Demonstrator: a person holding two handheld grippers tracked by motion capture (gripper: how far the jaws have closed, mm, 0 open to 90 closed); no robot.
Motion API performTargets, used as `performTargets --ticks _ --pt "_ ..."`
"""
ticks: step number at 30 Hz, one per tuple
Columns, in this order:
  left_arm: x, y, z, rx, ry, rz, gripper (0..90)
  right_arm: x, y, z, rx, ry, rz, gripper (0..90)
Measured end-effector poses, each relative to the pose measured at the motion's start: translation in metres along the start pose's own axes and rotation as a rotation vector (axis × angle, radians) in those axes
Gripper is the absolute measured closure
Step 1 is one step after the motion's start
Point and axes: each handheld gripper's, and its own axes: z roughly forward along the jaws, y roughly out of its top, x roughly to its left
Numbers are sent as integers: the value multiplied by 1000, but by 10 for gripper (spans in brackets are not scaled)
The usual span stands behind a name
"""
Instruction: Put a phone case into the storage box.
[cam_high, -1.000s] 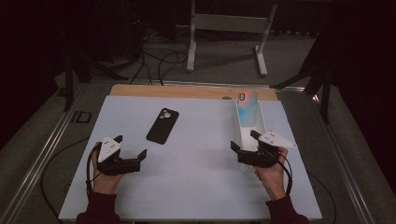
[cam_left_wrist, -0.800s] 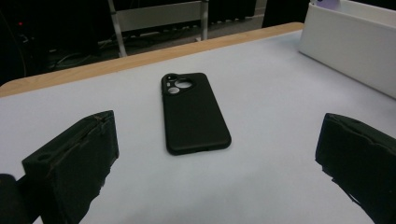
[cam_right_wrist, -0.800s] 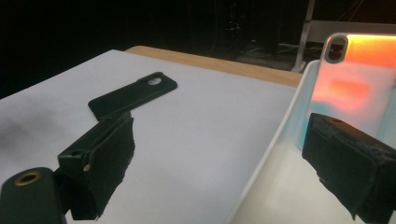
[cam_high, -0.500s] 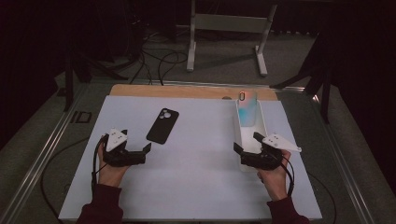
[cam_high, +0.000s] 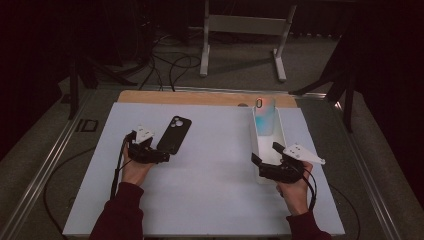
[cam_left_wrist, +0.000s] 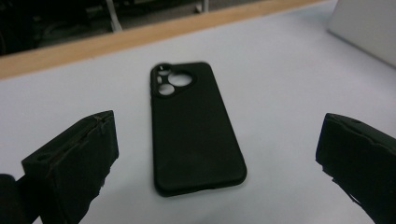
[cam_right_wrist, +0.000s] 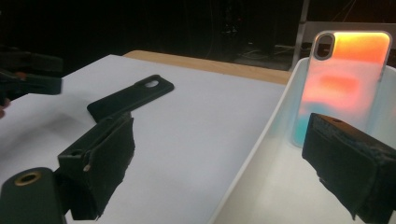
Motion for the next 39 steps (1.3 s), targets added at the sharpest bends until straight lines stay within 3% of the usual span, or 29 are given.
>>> performTargets --ticks 6,14,17,27,39 --pt "3 -1 25 91 22 1 0 0 0 0 -3 3 -2 87" --pt "12 -11 54 177 22 -58 24 1 0 2 0 8 -2 87" --pt "10 -12 63 200 22 -61 34 1 0 2 -1 6 -3 87" --pt "11 -10 80 222 33 -75 61 0 1 1 -8 3 4 87" --pt "7 -4 90 259 49 -27 109 -2 0 0 -7 -3 8 87"
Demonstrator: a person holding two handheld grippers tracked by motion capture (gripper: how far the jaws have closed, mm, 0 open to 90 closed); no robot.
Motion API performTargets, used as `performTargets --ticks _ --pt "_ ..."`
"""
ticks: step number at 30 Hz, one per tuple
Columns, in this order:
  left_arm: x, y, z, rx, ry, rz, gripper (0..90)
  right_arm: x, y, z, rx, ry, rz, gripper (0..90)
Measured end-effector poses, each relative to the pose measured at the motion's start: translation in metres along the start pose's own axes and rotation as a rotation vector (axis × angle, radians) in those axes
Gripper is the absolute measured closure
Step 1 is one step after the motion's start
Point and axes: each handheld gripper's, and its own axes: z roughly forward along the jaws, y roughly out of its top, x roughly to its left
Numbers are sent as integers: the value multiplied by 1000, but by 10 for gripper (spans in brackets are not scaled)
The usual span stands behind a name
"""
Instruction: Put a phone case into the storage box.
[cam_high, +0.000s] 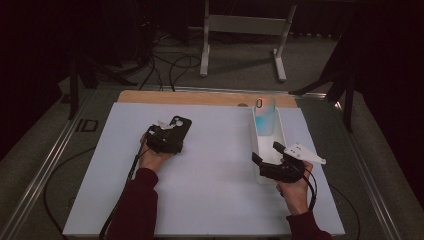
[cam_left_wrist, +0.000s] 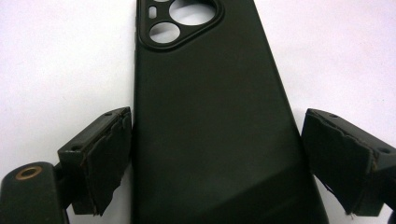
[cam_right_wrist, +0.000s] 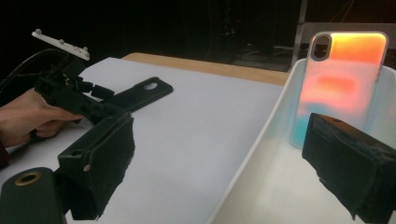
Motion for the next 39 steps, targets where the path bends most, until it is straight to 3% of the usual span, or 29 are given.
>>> performTargets --ticks 9,19,37,39 --pt "0 3 -4 61 -24 29 125 1 0 0 -1 3 2 87" --pt "-5 -2 -19 166 -78 110 129 0 0 -1 1 -2 2 88" --pt "-19 -22 -48 285 -167 251 129 -1 1 -3 -1 -5 6 88" --pt "-21 -26 -52 296 -189 283 129 0 1 -3 -2 -3 8 88"
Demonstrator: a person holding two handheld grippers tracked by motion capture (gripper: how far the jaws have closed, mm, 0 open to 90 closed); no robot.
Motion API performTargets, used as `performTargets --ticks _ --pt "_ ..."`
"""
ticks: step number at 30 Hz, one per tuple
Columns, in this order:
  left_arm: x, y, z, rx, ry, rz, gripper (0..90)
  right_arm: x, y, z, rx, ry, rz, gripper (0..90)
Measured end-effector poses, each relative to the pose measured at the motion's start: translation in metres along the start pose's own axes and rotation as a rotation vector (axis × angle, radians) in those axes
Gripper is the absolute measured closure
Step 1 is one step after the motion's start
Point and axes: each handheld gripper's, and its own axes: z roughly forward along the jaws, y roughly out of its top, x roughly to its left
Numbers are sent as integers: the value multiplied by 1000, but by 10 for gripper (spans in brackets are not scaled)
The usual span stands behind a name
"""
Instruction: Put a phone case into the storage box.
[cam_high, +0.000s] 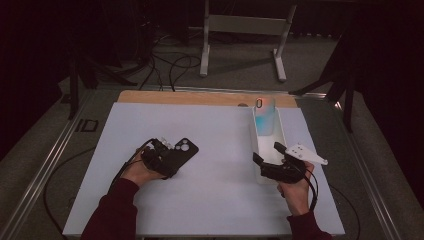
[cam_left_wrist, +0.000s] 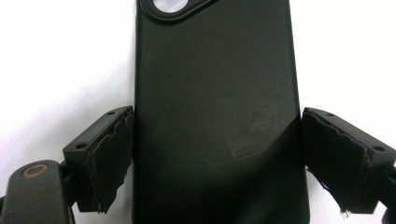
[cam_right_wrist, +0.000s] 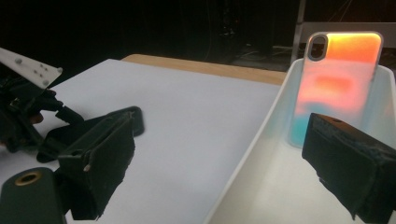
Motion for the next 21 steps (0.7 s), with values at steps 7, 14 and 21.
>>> performTargets --ticks 7,14,21 --pt "-6 -3 -4 34 -18 52 129 1 0 1 2 1 -3 88" --pt "-13 -2 -6 37 6 68 153 2 0 1 4 9 2 88" --pt "-20 -2 -9 21 22 110 156 2 0 2 6 15 1 88"
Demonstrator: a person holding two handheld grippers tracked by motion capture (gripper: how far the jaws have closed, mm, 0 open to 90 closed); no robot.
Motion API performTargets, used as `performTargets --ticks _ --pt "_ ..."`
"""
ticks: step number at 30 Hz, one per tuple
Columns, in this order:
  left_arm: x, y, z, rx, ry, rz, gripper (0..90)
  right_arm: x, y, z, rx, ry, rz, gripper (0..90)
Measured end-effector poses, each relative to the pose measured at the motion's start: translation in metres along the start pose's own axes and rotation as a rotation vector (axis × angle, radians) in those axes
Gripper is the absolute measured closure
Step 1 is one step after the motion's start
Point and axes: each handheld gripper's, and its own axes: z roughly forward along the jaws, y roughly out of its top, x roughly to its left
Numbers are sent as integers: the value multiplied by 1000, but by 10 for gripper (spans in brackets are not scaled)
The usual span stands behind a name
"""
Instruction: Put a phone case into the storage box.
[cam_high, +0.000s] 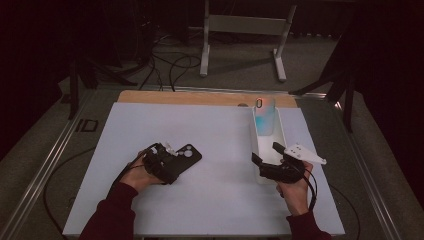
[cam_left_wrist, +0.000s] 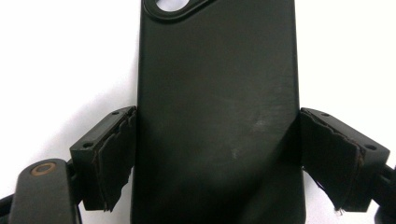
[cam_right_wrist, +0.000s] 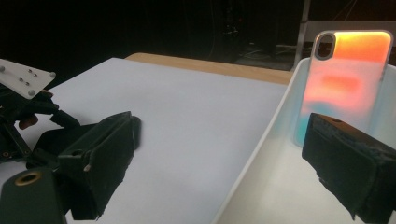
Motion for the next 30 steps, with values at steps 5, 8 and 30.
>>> performTargets --ticks 5,8,30 --pt "-1 0 -6 -35 16 5 155 0 0 0 1 4 3 88" --pt "-2 0 -11 -61 35 4 154 0 0 0 7 12 5 88" --pt "-5 4 -44 -240 60 7 153 2 2 6 23 57 29 88"
